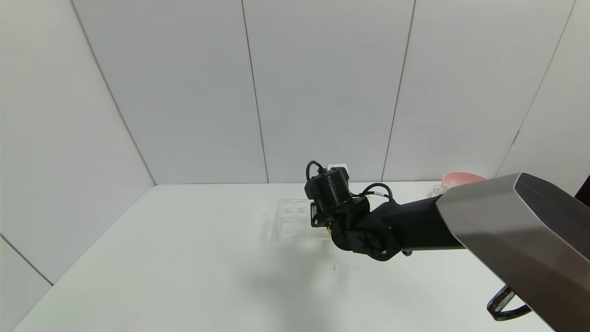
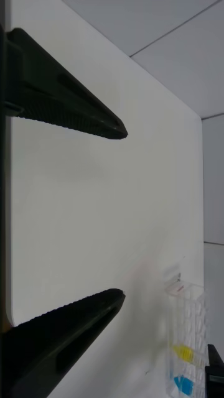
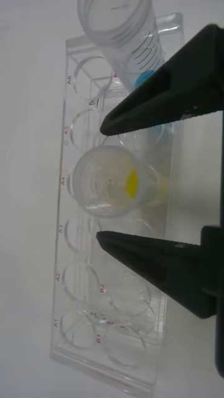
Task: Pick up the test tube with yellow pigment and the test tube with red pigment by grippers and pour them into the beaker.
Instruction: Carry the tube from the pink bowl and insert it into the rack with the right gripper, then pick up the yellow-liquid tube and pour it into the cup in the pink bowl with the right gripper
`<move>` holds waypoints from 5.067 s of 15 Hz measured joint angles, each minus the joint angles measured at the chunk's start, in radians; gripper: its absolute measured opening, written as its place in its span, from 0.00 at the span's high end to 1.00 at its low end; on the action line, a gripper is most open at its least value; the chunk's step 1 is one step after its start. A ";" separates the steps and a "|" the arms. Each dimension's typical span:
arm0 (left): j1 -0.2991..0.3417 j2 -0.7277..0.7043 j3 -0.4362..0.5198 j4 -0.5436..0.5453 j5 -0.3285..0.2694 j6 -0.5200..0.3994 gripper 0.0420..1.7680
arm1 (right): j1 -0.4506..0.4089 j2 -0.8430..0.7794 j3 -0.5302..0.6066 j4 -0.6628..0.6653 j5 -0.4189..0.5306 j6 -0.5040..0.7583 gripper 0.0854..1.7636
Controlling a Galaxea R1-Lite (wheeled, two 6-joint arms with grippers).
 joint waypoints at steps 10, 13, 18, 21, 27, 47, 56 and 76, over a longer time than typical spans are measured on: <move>0.000 0.000 0.000 0.000 0.000 0.000 0.03 | 0.003 0.001 0.004 0.000 -0.001 0.000 0.76; 0.000 0.000 0.000 0.000 0.000 0.000 0.03 | 0.005 -0.005 0.001 0.003 -0.001 -0.015 0.76; 0.000 0.000 0.000 0.000 0.000 0.000 0.03 | 0.009 -0.076 -0.039 0.022 0.003 -0.113 0.76; 0.000 0.000 0.000 0.000 0.000 0.000 0.03 | 0.010 -0.107 -0.054 0.023 0.002 -0.139 0.76; 0.000 0.000 0.000 0.000 0.000 0.000 0.03 | 0.010 -0.121 -0.055 0.021 0.000 -0.140 0.76; 0.000 0.000 0.000 0.000 0.000 0.000 0.03 | -0.791 -0.784 0.555 0.399 1.107 -0.890 0.76; 0.000 0.000 0.000 0.000 0.000 0.000 0.03 | -1.048 -0.530 0.071 0.736 1.157 -1.177 0.76; 0.000 0.000 0.000 0.000 0.000 0.000 0.03 | -0.848 -0.198 -0.372 0.889 0.687 -1.501 0.76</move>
